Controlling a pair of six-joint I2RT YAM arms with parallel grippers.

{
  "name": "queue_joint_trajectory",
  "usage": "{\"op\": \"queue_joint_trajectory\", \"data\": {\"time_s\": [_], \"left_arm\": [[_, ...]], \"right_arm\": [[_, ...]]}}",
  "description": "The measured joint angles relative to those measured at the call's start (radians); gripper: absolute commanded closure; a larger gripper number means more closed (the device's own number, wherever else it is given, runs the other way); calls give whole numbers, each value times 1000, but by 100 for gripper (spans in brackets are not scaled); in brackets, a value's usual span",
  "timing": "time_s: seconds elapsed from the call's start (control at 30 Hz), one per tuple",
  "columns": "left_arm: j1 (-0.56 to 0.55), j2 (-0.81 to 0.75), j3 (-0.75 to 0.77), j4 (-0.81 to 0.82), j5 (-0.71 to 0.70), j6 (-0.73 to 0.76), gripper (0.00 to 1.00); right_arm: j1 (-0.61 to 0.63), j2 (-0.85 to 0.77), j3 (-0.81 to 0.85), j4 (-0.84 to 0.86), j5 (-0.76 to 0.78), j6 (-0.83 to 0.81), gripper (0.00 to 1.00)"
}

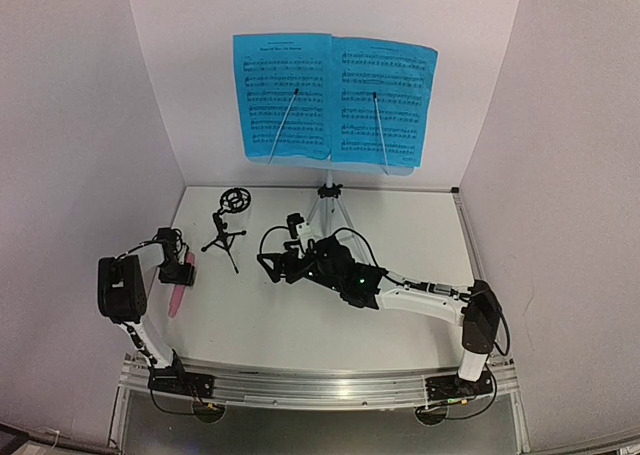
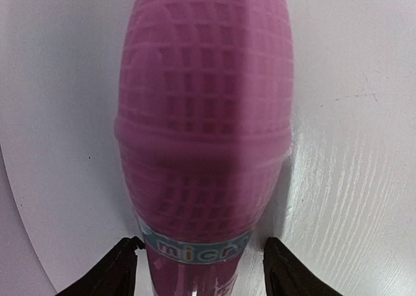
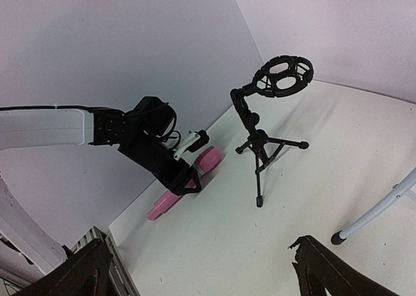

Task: Pack up the instrument practice props

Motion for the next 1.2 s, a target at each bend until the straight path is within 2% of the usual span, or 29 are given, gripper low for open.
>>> {"op": "queue_joint_trajectory", "data": {"time_s": [0.17, 0.43, 0.63, 0.8, 1.0, 1.2], "left_arm": [[0, -16, 0, -19, 2, -11, 18], [0, -133, 63, -79, 19, -49, 18], [0, -328, 196, -72, 164, -45, 23], [-25, -439, 358, -12, 346, -38, 24], [-171, -376, 611, 125, 533, -80, 20], [-251, -180, 882, 267, 715, -270, 18]], "right_arm": [[0, 0, 0, -1, -8, -15, 4], [0, -29, 24, -81, -131, -75, 5], [0, -107, 71, -188, -248, -108, 7], [4, -146, 208, -259, -218, -121, 8], [2, -116, 460, -275, -50, -174, 10], [-47, 25, 717, -148, 91, -250, 18]]}}
